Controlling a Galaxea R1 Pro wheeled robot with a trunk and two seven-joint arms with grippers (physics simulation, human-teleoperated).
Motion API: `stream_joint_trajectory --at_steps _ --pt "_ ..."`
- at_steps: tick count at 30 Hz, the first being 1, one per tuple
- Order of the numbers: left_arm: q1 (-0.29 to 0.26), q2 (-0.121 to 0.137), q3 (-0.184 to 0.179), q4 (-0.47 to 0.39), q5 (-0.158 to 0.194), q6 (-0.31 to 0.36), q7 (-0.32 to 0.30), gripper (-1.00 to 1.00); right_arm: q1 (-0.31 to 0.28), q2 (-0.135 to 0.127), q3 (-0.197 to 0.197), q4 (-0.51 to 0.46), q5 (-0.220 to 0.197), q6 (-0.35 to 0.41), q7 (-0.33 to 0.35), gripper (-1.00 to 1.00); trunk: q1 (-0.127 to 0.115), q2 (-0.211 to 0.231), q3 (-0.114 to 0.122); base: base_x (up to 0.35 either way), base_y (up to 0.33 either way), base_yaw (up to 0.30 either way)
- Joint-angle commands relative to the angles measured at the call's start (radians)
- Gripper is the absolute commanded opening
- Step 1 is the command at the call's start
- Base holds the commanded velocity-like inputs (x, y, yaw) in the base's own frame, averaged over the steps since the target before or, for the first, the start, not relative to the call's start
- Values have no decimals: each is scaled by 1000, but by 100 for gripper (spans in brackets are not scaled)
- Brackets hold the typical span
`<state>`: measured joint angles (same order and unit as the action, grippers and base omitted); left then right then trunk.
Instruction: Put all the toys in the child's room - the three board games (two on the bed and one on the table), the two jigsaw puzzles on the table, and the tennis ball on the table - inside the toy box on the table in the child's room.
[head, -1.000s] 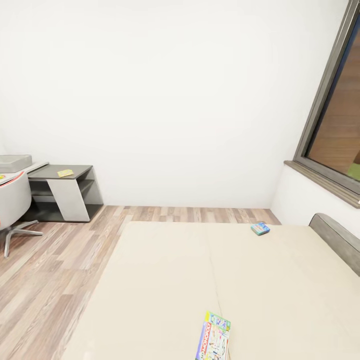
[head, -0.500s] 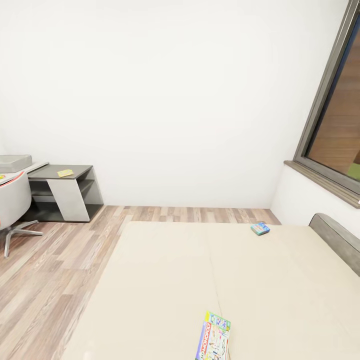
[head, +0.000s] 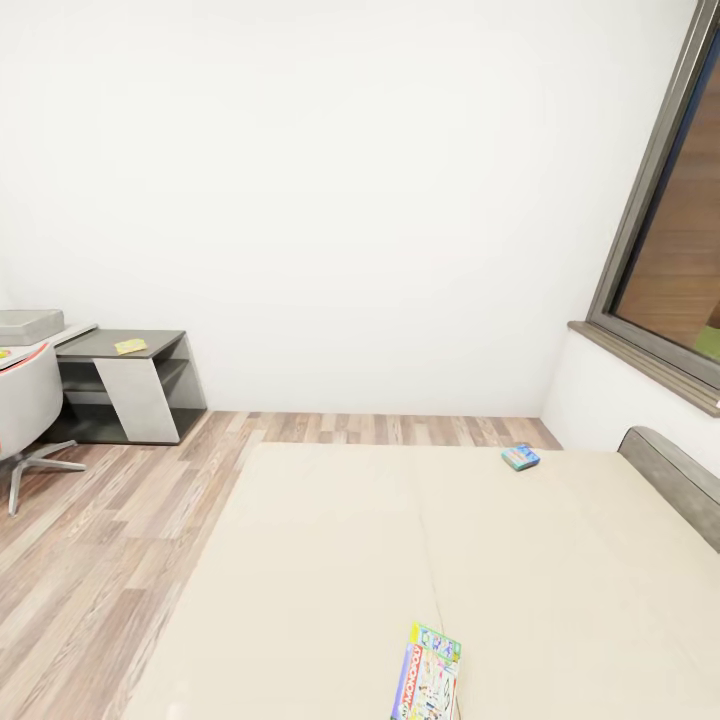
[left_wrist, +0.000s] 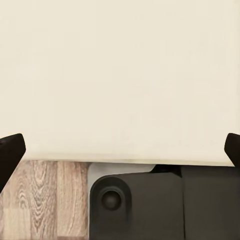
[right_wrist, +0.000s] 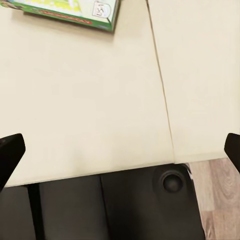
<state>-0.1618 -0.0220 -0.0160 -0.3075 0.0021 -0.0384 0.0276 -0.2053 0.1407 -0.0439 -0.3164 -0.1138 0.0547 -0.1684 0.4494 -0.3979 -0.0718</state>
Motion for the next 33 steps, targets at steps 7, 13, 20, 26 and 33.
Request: stream_joint_trajectory --at_steps 7,13,20,26,33 --pt "-2 7 7 -10 4 12 -16 100 -3 6 -7 -11 -9 10 -2 100 1 -2 -2 0 0 0" --pt "-45 24 13 -65 8 128 -32 100 -11 16 -5 -112 -10 72 -5 100 1 -2 -2 0 0 0" --pt "-107 55 18 -176 13 311 -64 100 -13 29 -5 -341 -11 289 -10 100 1 -2 -2 0 0 0" --pt "-144 69 23 -308 13 475 -111 100 -16 34 -4 -567 -13 445 -16 100 1 -2 -2 0 0 0" --pt "-168 72 33 -383 13 574 -131 100 -61 34 -4 -656 -12 517 -50 100 1 -2 -2 0 0 0"
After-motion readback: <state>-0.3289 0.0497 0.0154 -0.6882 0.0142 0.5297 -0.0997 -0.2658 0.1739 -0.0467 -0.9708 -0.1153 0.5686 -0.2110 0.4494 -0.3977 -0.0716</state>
